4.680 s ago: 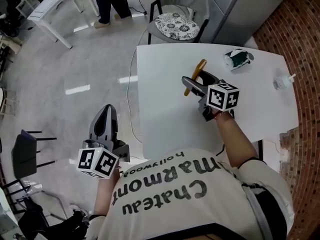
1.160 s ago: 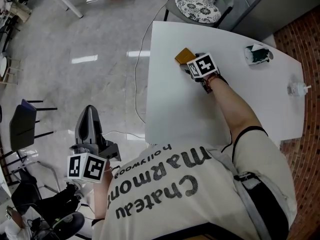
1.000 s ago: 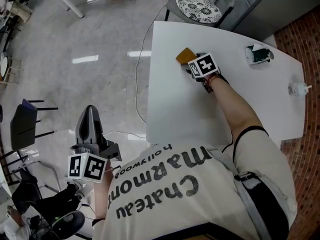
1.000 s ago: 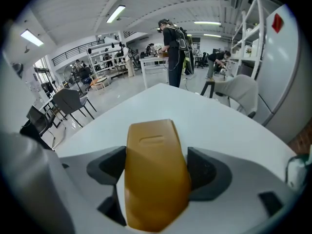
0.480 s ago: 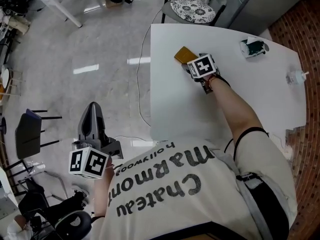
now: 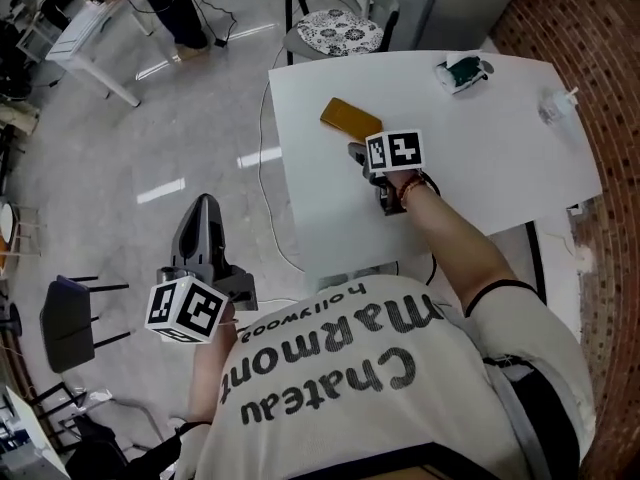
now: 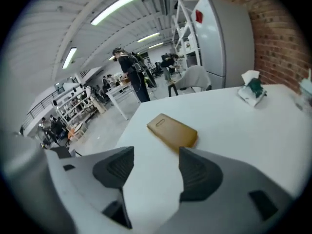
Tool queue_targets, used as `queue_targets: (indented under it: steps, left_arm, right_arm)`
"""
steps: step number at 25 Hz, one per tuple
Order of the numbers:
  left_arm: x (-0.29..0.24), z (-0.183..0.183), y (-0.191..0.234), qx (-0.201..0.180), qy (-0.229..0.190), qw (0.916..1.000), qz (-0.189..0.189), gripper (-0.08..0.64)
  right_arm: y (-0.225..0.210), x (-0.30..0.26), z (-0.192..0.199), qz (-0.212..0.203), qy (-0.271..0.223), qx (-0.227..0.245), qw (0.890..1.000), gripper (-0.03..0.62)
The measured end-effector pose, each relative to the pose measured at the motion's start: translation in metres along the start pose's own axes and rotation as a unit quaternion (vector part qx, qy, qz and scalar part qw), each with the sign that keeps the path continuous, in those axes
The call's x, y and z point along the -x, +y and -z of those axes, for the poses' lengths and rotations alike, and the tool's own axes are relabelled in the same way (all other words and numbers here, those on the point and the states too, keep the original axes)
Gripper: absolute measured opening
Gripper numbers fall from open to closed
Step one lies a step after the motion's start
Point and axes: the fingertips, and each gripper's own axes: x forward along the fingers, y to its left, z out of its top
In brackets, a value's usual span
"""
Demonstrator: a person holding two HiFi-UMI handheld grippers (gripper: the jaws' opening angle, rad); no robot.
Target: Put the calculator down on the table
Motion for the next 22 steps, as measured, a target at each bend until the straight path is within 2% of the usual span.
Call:
queue_targets:
  steps: [6,12,17,22]
  left_arm:
    - [0.008,0.004,-0.031,0.004,0.006,0.9976,0.069,0.002]
    - [0.026,0.006,-0.051,0.006,0.008,0.9933,0.115,0.002]
    - [0.034,-0.002,-0.071,-0.005,-0.007,0.9885,0.151,0.002]
    - [0.042,-0.016,-0.105,-0.03,-0.028,0.9825,0.182,0.002]
  right_arm:
    - [0.032,0.07,0.009,-0.011,-0.078,-0.093,0.993,0.177]
    - [0.072,0.142,0.001,-0.031,-0.171,-0.121,0.977,0.081]
    - [0.107,0.203,-0.023,-0.076,-0.256,-0.122,0.956,-0.006]
    - [0.144,0.264,-0.043,-0.163,-0.337,-0.097,0.922,-0.008]
